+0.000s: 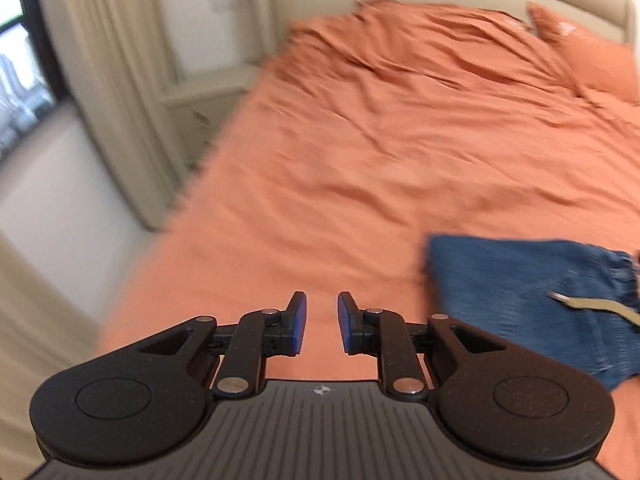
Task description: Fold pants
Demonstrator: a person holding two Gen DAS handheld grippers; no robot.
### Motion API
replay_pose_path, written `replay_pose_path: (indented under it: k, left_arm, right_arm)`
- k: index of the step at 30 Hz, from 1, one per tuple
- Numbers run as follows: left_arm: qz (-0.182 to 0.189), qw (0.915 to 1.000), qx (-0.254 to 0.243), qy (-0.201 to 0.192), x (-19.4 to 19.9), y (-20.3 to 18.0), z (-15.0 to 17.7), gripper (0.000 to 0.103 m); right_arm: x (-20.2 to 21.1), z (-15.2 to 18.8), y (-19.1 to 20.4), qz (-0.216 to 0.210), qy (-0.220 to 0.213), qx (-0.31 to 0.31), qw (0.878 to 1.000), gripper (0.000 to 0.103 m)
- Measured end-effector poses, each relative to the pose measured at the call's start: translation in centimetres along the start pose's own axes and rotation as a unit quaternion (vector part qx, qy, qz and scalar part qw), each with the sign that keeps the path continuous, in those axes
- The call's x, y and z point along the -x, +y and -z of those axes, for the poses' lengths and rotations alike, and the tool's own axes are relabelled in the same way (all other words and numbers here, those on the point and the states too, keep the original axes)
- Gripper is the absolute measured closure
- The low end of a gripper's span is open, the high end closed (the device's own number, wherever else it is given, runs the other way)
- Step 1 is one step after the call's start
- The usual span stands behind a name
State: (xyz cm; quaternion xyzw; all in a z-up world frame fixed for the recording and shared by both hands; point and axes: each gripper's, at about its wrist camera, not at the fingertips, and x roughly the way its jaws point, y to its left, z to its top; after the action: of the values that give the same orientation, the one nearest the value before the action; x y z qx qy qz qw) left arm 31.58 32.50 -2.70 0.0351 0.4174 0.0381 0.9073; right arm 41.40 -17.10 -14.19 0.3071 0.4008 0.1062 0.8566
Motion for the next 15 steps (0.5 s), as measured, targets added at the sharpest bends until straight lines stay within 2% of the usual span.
replay_pose_path:
  k: [3, 5, 6, 7, 9, 11, 13, 15]
  left_arm:
    - [0.063, 0.9972, 0.040, 0.010, -4.7, -2.2, 1.1, 0.080]
    - [0.085, 0.9944, 0.061, 0.014, -7.0, -3.6, 1.3, 0.079]
    - [0.092, 0.9932, 0.070, 0.016, -8.0, -4.0, 1.3, 0.079]
    - [0.099, 0.9921, 0.075, 0.017, -8.9, -4.3, 1.1, 0.079]
    - [0.109, 0.9909, 0.079, 0.006, -9.7, -5.1, 0.8, 0.079]
    - [0.121, 0.9897, 0.076, -0.005, -10.4, -5.7, 0.5, 0.078]
    - [0.114, 0.9911, 0.068, -0.009, -11.5, -6.6, 0.1, 0.079]
    - [0.095, 0.9938, 0.057, -0.009, -13.0, -7.3, 0.0, 0.078]
  right_arm:
    - [-1.9, -1.0, 0.0, -0.010, 0.014, -0.007, 1.000, 0.058]
    - [-3.5, -1.3, -0.1, -0.022, 0.039, -0.018, 0.999, 0.069]
    - [-4.2, -1.3, -0.2, -0.030, 0.052, -0.027, 0.998, 0.078]
    - [-4.4, -1.3, 0.0, -0.031, 0.051, -0.026, 0.998, 0.083]
    - [-3.9, -1.4, 0.9, -0.041, 0.033, 0.005, 0.999, 0.088]
    - [-3.5, -1.1, 1.6, -0.030, 0.022, 0.047, 0.998, 0.089]
    - [-4.1, -0.5, 1.4, -0.018, 0.020, 0.070, 0.997, 0.089]
    - [-4.8, -0.2, 0.6, -0.015, 0.022, 0.065, 0.998, 0.089]
